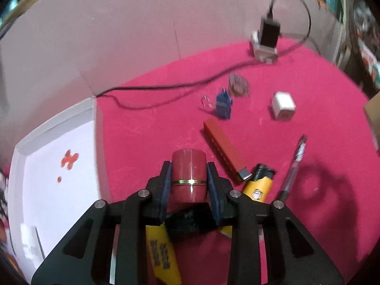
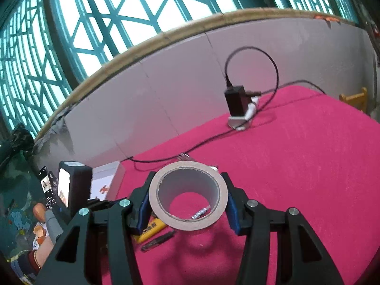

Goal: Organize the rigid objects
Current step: 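Grasp the red cylinder with the left gripper while the right holds the tape roll, then carry the red cylinder and tape roll over the white tray with both grippers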

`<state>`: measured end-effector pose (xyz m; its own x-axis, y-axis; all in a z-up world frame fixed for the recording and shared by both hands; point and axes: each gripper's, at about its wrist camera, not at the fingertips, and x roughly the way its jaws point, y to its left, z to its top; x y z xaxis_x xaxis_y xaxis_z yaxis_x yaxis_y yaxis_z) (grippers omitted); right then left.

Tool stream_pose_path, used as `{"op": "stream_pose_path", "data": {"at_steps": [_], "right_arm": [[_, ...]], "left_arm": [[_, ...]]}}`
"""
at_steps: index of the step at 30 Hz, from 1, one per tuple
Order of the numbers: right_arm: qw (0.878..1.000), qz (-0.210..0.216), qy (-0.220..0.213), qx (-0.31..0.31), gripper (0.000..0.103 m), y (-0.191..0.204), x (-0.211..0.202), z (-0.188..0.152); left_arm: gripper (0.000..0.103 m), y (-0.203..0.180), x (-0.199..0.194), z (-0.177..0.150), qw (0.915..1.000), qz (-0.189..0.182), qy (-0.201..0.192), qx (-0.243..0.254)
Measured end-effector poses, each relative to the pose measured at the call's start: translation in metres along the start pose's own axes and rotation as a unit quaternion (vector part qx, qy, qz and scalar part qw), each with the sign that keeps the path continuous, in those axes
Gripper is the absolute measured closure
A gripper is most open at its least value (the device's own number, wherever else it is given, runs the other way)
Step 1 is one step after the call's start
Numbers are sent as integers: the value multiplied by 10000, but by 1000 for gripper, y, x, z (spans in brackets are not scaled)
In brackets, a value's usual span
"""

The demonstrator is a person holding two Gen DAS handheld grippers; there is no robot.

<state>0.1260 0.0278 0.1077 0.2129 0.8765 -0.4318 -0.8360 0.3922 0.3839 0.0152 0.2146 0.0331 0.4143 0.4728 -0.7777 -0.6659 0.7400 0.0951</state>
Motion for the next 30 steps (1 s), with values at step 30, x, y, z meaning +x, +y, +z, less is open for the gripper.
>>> {"op": "stream_pose_path", "data": {"at_steps": [30], "right_arm": [[9966,239,-31,-783,51,83,-16,4]], "left_arm": [[75,99,-138,-48,9711,449,-1739,-1568]]}}
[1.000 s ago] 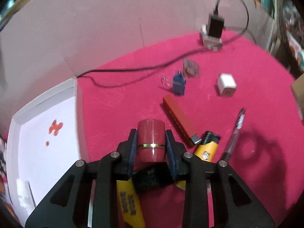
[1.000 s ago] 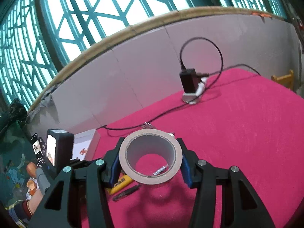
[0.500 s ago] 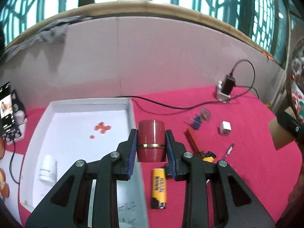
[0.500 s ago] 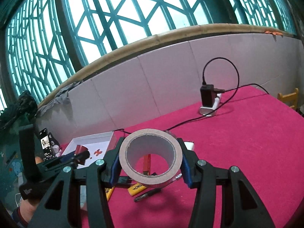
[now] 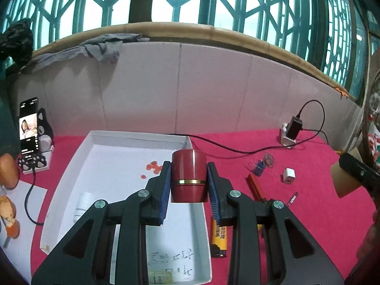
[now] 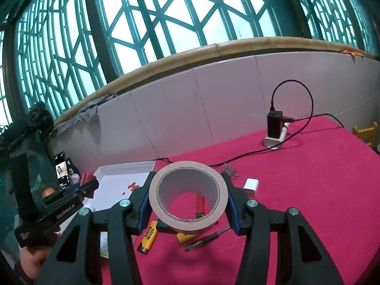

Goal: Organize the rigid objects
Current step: 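Carry the red cylinder and tape roll over the white tray with both grippers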

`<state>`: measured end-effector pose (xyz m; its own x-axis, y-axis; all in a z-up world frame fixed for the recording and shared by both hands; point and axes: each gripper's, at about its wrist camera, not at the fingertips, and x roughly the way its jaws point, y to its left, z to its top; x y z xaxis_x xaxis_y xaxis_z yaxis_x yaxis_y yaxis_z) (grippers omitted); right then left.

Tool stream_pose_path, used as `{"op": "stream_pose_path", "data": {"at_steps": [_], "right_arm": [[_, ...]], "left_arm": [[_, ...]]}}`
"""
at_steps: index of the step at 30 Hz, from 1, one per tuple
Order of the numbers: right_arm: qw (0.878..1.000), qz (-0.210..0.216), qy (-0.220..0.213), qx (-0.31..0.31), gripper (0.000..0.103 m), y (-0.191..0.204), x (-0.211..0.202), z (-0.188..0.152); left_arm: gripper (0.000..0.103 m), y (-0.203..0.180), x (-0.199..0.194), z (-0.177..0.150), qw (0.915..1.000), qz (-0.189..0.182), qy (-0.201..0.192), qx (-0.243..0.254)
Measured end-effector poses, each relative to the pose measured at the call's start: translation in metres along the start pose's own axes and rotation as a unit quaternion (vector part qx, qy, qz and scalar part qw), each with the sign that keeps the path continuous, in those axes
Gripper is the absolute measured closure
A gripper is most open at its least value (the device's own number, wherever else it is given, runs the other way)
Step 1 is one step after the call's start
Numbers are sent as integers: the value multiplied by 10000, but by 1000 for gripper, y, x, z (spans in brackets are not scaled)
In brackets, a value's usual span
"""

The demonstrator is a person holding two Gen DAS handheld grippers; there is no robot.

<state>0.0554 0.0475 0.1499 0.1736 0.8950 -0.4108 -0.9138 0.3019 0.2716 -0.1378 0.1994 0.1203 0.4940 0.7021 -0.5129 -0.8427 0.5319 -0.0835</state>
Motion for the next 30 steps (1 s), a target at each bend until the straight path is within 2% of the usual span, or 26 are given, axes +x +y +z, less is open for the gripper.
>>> {"op": "stream_pose_path", "data": {"at_steps": [30], "right_arm": [[9981,159,121,-585,51,50,9,6]], "left_arm": [[75,57,-16,-1,9979,260,-153,-578]]}}
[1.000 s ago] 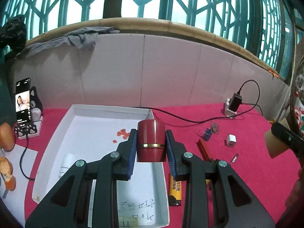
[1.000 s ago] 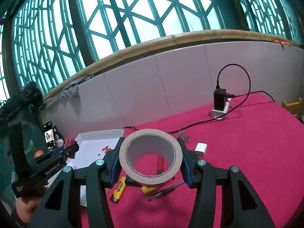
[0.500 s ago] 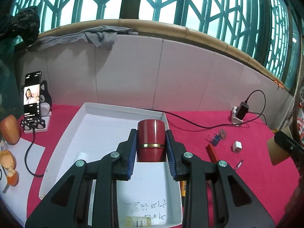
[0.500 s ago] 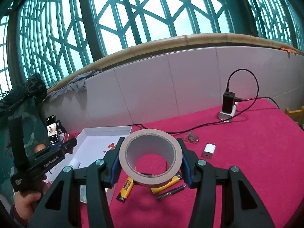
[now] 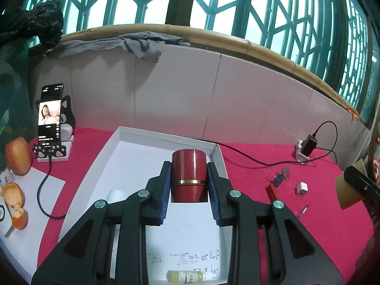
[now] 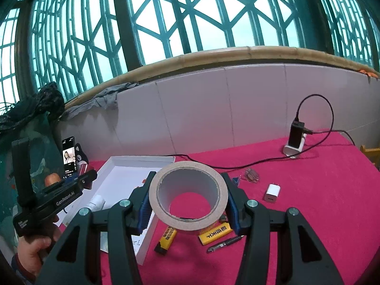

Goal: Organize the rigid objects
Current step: 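Carry the red cylinder and tape roll over the white tray with both grippers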

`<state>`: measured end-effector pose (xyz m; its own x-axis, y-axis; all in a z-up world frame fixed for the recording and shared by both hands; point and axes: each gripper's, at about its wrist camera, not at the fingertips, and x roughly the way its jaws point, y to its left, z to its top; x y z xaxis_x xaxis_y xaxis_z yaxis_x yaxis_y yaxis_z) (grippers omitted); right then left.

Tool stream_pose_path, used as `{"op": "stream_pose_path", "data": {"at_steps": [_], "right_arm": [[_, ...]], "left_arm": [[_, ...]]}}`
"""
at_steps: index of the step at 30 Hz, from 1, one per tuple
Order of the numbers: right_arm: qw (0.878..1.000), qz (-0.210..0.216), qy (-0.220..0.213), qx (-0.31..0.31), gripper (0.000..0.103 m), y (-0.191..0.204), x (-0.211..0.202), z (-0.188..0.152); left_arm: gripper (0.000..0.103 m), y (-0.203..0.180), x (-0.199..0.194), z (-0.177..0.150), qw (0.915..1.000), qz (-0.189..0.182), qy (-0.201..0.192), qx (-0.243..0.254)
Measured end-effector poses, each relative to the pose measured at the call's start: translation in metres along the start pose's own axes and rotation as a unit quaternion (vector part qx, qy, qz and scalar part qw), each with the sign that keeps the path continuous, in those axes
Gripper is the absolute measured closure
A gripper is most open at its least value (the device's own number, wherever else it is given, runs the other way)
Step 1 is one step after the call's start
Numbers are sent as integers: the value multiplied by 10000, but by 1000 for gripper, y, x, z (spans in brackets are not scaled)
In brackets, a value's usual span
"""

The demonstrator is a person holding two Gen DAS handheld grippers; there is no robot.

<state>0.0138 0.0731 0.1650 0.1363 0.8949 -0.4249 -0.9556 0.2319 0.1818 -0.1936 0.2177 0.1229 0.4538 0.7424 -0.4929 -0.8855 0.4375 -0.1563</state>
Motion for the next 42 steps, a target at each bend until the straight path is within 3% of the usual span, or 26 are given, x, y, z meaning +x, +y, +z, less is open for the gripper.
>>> {"op": "stream_pose_path", "data": {"at_steps": [23,42], "right_arm": [[9975,232,106,-659,51,58,30,11],[9955,303,387,-816,51,82,61,17]], "left_arm": [[75,43,-7,2,9989,161,-56,-438],[75,67,2,-2,9978,254,73,-603]]}}
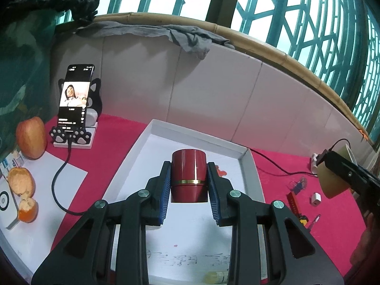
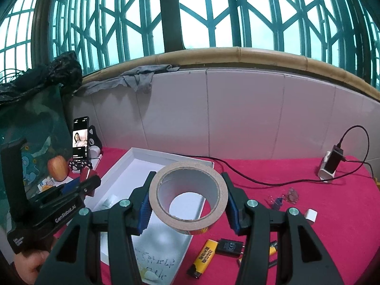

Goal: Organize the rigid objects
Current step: 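Carry the red cylinder and tape roll over the white tray with both grippers, then open the left gripper over the tray while the right releases the tape roll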

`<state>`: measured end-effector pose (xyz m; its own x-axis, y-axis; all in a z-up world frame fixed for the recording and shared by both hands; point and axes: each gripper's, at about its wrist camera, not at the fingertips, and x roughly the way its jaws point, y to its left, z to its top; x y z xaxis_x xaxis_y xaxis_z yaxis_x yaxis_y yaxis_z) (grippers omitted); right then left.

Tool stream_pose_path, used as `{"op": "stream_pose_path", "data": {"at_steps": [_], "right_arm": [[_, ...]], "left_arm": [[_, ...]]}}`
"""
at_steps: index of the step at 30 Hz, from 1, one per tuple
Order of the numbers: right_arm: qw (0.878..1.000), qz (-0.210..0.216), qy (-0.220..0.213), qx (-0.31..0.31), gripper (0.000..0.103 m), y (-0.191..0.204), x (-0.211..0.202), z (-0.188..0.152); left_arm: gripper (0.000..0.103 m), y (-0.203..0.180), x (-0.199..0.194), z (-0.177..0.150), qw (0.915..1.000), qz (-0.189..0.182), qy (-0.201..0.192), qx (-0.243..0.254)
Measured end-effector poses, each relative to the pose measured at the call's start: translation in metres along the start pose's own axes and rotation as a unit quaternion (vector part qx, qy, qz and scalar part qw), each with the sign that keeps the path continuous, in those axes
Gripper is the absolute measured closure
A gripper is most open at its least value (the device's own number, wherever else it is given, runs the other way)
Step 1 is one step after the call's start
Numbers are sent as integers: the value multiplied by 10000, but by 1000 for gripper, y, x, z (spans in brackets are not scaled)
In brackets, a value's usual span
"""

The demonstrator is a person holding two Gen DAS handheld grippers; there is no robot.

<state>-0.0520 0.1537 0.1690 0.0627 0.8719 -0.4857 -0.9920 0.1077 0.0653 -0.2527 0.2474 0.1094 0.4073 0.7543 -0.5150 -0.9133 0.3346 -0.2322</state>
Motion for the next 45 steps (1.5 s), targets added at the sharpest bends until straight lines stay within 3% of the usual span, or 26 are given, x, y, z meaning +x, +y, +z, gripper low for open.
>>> {"op": "stream_pose_path", "data": {"at_steps": [12,30,35,41,43,44,45], "right_arm": [[9990,78,434,-23,51,19,42,-6],[9918,-73,1267,129,51,30,117,-31],[9901,-154,1384,183,51,32,130,-35],[9893,-198,1442,86,51,37,140,-37],[9891,-154,1465,34,50,39,140,-39],[9893,-130,1455,4,50,41,140,-40],[9896,-130,1435,-26,50,42,139,-40]], "left_arm": [[75,13,21,0,9997,121,211,-88],[75,2,96,7,9936,230,1107,55],[75,4,116,11,9899,146,1403,-113],[75,5,123,8,9886,189,1482,-176],[69,7,122,8,9886,204,1473,-230],[55,7,122,9,9888,196,1455,-264],[34,9,120,10,9892,179,1417,-318]]}}
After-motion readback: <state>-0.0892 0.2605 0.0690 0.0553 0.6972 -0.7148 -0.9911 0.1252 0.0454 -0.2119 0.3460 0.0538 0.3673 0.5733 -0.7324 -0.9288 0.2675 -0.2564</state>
